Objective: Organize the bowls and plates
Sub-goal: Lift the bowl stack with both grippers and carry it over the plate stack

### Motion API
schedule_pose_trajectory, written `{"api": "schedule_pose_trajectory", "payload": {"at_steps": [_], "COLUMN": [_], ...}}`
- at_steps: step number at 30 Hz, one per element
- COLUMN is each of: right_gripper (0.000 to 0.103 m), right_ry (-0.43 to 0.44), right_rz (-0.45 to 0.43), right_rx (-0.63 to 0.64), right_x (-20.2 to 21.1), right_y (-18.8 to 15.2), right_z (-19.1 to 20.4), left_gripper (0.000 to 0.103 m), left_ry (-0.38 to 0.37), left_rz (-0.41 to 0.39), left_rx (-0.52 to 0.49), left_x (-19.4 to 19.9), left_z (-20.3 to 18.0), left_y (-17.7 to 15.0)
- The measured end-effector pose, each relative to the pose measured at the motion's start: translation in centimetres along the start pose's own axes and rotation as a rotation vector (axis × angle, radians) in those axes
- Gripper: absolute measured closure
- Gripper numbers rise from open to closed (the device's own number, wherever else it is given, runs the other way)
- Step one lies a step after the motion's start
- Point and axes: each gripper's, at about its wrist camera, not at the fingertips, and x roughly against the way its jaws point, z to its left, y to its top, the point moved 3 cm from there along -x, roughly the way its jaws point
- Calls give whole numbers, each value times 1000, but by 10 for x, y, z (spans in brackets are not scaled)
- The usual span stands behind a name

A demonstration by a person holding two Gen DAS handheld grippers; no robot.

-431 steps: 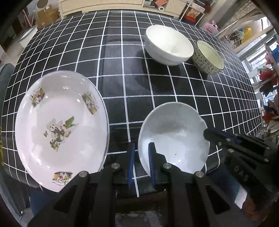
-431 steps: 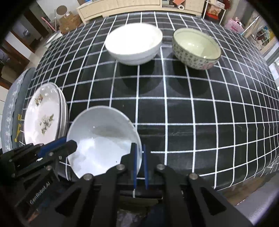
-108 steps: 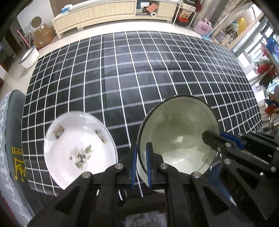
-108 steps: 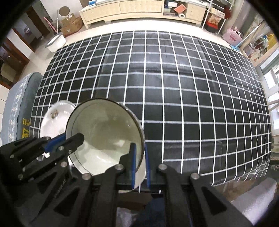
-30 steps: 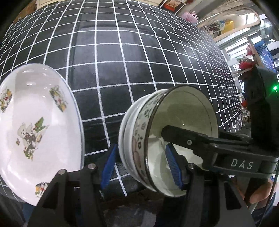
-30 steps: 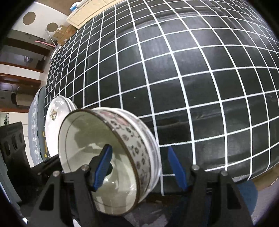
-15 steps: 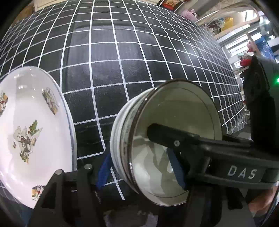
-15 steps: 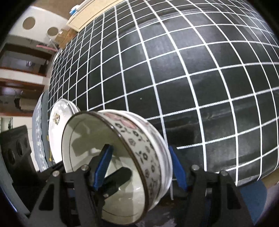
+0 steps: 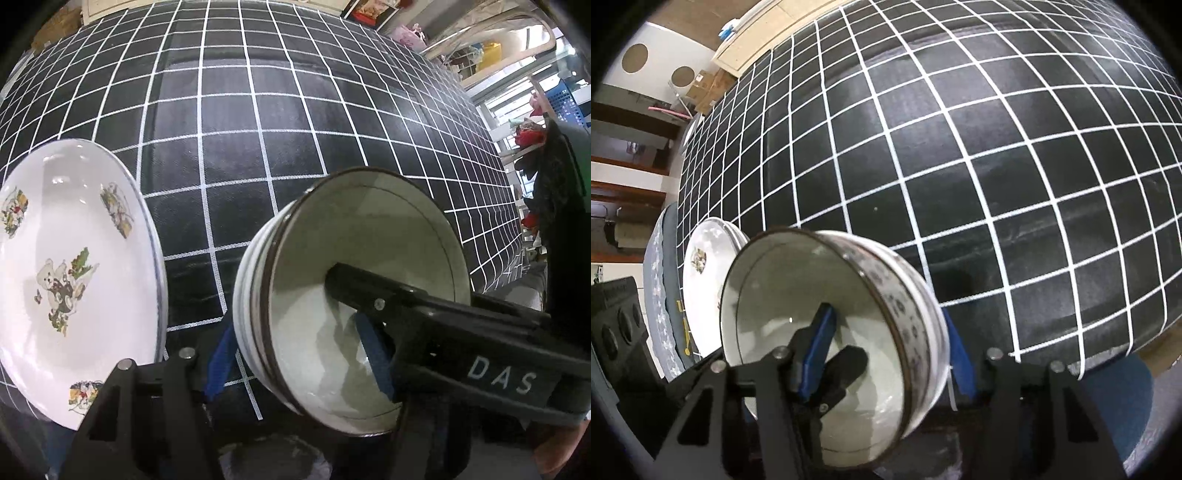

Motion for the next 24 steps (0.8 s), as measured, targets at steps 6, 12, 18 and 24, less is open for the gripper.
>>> {"api": "schedule_pose_trajectory", "payload": {"at_steps": [6,12,18,24], "right_gripper": [44,45,45,45], "right_ry": [-12,-24,-27,-13], "right_rz": [-39,-63,-83,-64], "right_rx": [46,59,103,160], "right_x": [6,16,32,27], "right_y": [-1,-1,3,14], "right_z": [12,25,55,100], "left_gripper": [41,41,41,41], "left_ry": [12,6,15,39], "left_rz": [-34,-64,-112,-145], "left_rx": [-19,-11,14,70], "left_x": [11,27,60,88], "left_z": [-1,0,13,50], "left_y": [1,2,6,11]}}
